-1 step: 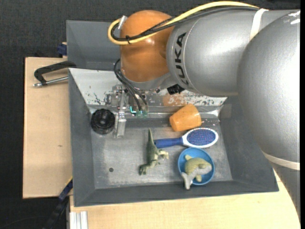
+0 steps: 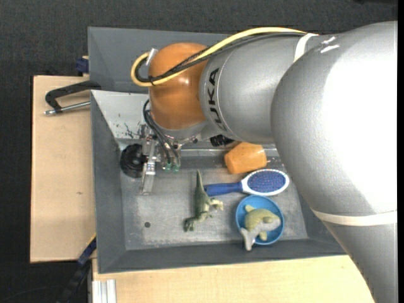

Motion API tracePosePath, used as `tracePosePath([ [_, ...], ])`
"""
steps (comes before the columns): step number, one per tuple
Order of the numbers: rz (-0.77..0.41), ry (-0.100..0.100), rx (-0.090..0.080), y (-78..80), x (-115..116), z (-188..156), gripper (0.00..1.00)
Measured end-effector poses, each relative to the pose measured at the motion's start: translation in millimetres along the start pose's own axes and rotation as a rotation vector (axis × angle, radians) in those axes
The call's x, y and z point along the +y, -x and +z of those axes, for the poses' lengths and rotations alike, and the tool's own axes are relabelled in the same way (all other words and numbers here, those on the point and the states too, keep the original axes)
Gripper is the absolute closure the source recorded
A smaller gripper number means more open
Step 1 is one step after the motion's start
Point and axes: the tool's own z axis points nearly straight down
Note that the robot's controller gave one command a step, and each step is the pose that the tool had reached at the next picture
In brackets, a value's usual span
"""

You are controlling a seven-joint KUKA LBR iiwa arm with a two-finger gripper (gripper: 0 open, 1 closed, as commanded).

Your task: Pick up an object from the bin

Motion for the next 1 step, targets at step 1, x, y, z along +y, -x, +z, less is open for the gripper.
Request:
tracePosePath([
  [1,-0.018,0.009,-0.027,5.7,3.3,41.7,0.0],
])
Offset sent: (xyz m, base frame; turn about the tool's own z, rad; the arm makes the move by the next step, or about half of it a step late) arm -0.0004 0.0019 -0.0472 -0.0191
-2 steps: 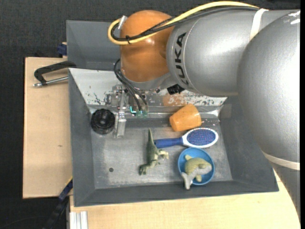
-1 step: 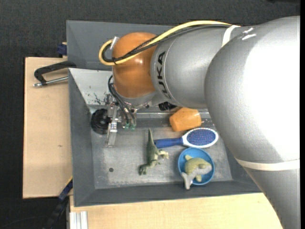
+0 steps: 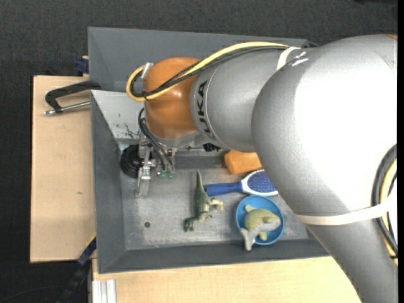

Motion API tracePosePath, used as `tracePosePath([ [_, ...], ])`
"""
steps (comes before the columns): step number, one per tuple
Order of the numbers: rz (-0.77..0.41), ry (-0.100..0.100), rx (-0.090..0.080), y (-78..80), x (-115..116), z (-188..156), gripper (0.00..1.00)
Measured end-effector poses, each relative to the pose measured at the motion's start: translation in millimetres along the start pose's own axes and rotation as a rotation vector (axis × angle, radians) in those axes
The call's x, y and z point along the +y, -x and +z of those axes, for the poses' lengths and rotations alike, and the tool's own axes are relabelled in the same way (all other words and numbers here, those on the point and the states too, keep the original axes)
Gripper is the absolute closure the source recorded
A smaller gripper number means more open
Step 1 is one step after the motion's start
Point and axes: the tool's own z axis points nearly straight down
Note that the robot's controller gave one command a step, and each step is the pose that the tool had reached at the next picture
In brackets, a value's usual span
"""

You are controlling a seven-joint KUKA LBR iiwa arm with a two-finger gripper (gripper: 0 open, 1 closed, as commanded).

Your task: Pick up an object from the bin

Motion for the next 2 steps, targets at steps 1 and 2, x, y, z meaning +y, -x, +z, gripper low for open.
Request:
tracePosePath([
  [1,-0.001,0.0,0.006,-1.6,1,-1,1.0],
  [2,0.017,0.001,0.007,-0.1,15,-144,1.0],
])
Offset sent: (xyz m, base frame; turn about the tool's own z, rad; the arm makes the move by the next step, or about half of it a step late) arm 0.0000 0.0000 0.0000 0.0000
